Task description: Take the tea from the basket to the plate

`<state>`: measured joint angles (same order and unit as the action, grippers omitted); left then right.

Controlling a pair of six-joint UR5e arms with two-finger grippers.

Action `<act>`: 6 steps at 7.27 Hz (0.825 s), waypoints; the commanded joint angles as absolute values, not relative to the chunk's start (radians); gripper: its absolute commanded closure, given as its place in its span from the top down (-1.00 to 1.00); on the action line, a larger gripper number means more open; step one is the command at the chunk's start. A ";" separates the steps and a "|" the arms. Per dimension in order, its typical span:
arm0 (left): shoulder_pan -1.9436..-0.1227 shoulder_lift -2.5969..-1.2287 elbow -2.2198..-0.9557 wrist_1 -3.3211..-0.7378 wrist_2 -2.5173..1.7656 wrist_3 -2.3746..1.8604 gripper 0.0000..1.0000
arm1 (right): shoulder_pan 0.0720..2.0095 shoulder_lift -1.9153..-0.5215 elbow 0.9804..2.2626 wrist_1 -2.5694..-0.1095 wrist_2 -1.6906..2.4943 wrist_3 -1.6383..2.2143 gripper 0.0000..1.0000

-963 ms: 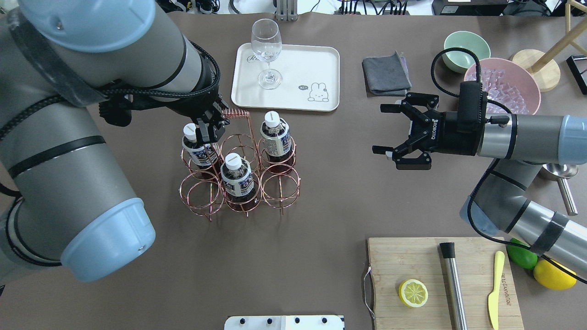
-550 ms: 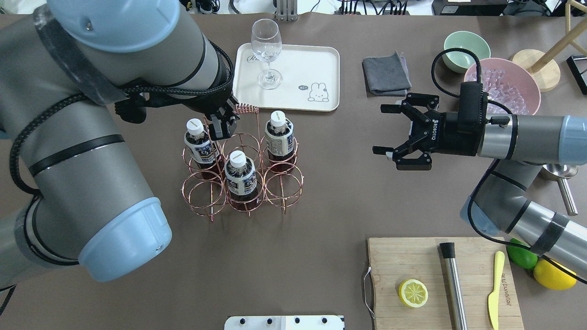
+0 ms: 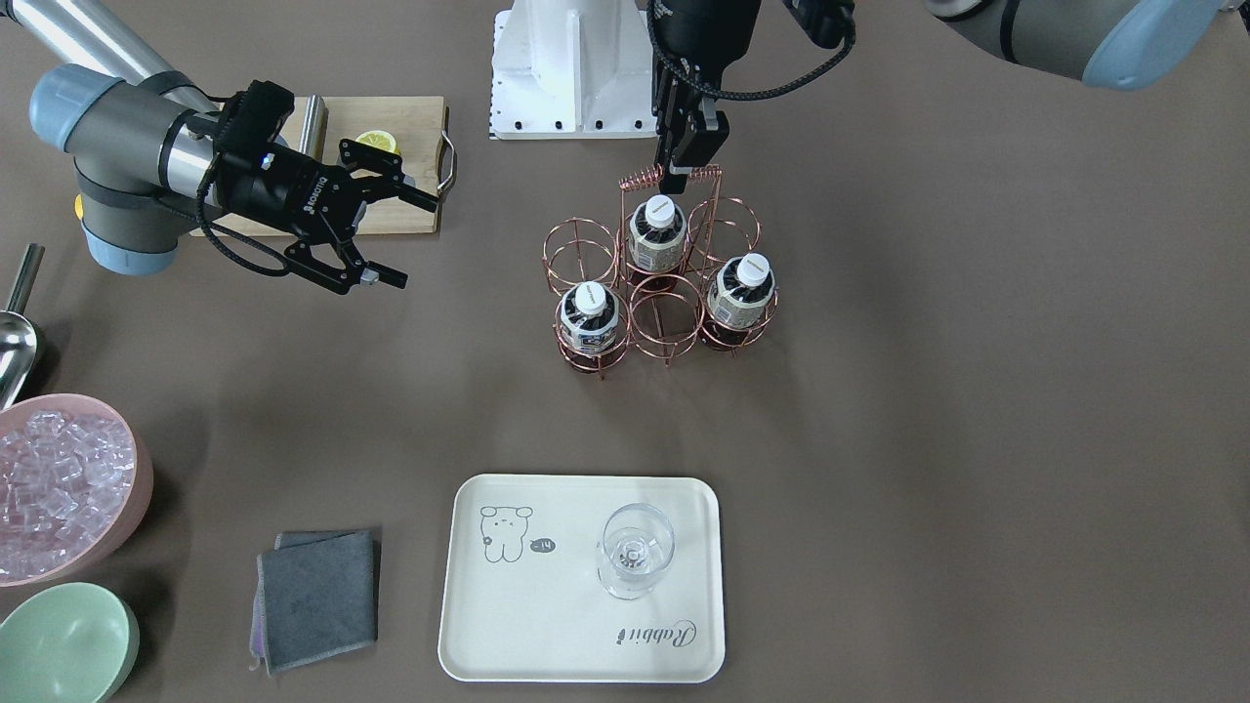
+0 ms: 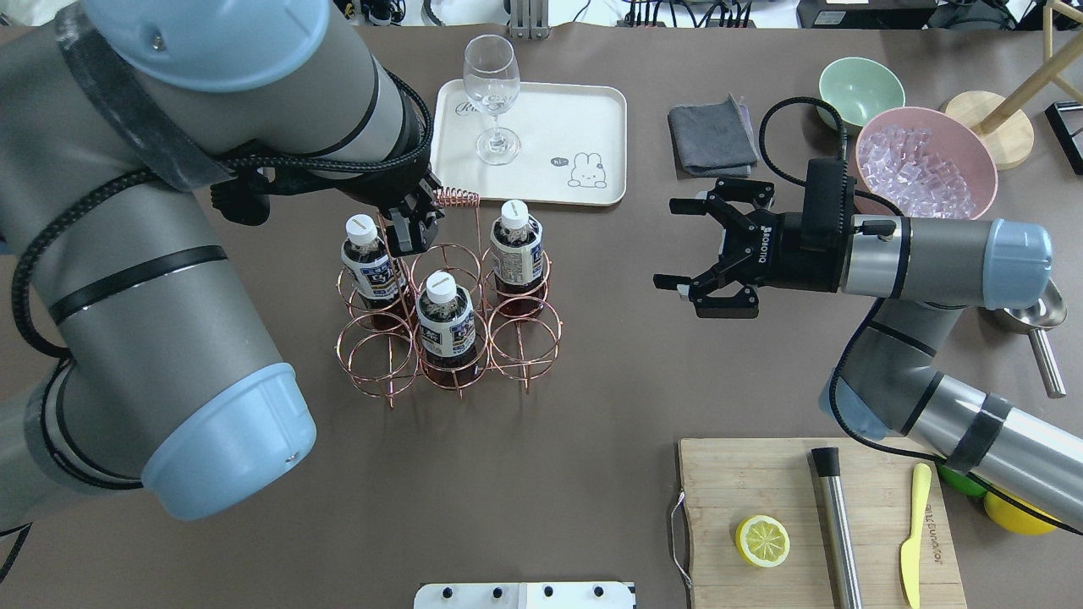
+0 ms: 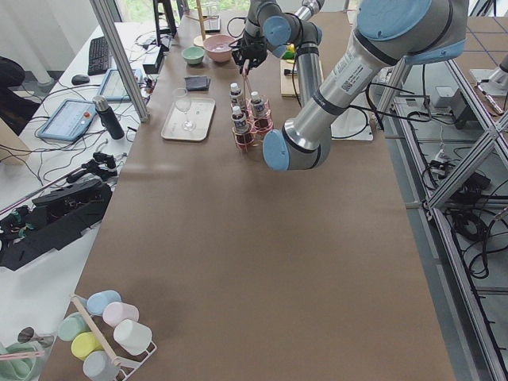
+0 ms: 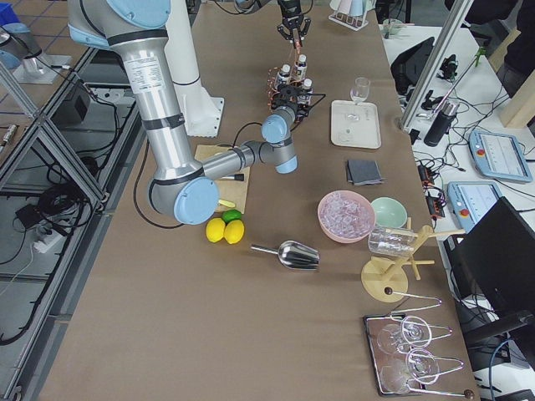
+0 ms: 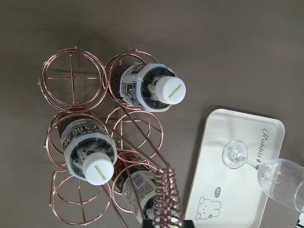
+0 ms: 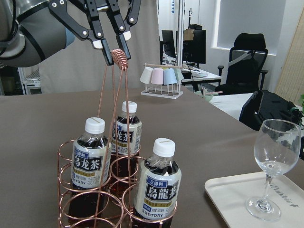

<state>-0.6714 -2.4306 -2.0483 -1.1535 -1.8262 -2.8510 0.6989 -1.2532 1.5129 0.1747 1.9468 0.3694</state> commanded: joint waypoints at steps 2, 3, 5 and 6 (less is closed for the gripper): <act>-0.672 -2.434 -2.048 -1.154 -1.827 -2.850 -1.00 | 0.680 -1.134 1.434 0.123 1.919 0.367 1.00; -0.669 -2.434 -2.046 -1.154 -1.827 -2.852 -1.00 | 0.675 -1.102 1.421 0.091 1.917 0.362 1.00; -0.667 -2.434 -2.042 -1.154 -1.825 -2.850 -1.00 | 0.664 -1.068 1.417 0.046 1.886 0.356 1.00; -0.669 -2.433 -2.043 -1.154 -1.825 -2.852 -1.00 | 0.661 -1.054 1.416 0.038 1.882 0.356 1.00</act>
